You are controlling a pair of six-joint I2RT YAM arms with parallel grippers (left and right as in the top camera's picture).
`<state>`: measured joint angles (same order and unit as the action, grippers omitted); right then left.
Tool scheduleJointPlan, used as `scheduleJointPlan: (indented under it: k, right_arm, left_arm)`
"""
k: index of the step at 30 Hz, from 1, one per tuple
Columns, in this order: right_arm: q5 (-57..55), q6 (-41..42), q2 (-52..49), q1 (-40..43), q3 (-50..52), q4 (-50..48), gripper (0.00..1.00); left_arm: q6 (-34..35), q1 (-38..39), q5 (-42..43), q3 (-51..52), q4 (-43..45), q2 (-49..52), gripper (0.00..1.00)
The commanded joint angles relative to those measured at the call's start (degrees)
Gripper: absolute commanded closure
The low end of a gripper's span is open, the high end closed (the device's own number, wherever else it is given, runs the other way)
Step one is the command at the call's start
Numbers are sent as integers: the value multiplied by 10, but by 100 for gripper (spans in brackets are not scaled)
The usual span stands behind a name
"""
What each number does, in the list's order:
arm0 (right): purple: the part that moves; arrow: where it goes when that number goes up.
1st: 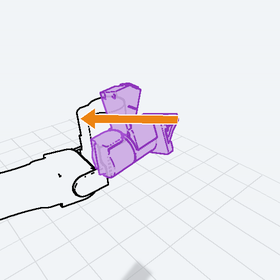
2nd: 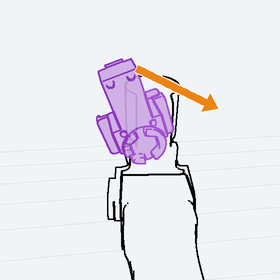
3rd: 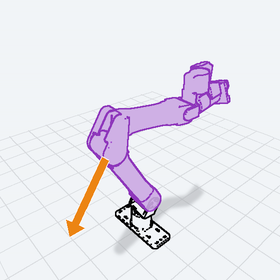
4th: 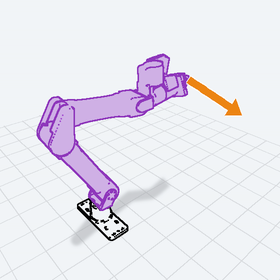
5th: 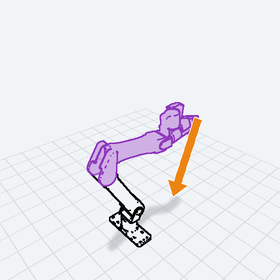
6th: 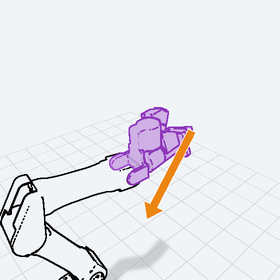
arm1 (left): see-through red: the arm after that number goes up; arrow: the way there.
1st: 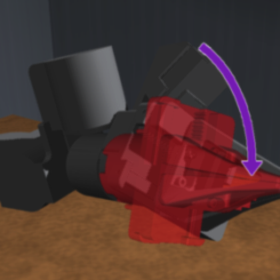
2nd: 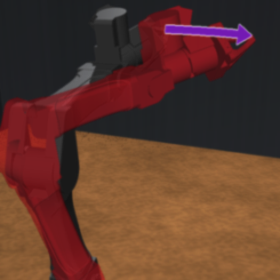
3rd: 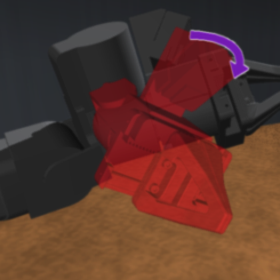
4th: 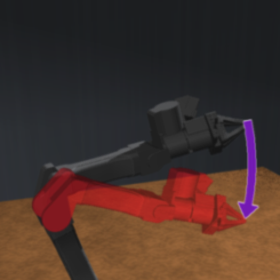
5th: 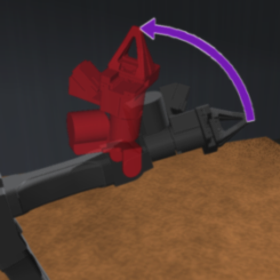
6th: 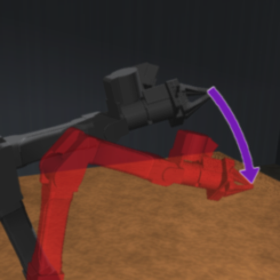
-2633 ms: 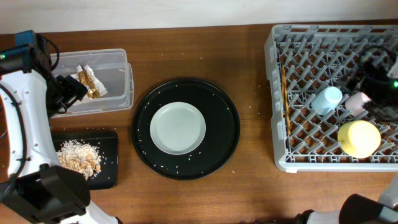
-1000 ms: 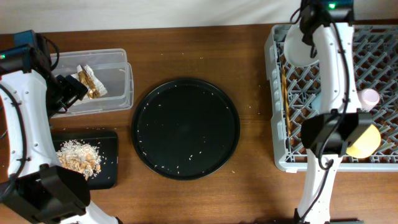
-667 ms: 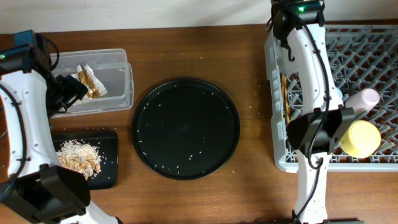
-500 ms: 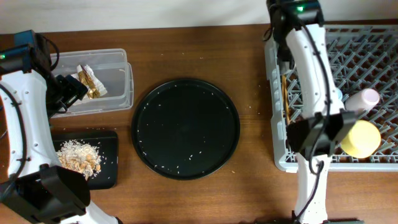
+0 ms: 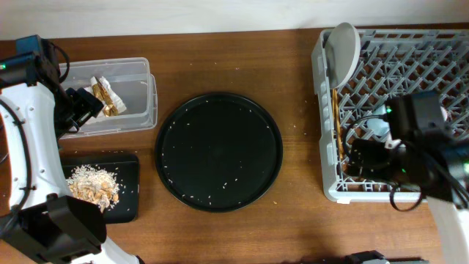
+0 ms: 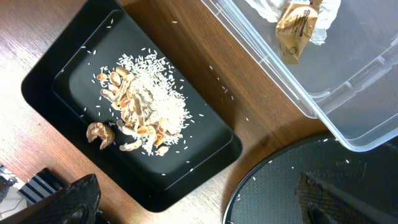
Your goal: Sort waste into correct bins and load items into the dishwasher rack
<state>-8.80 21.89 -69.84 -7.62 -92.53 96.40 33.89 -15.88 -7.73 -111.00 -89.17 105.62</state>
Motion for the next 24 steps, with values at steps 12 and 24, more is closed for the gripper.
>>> scheduleJointPlan:
  k: [12,24]
  right_arm:
    - [94,-7,-4,-50,232,-376,2]
    - [178,-123,554,-50,784,-821,2]
  left_arm:
    - [0,-2,-2,-5,-1,-12,0]
    - [0,-2,-2,-5,-1,-12,0]
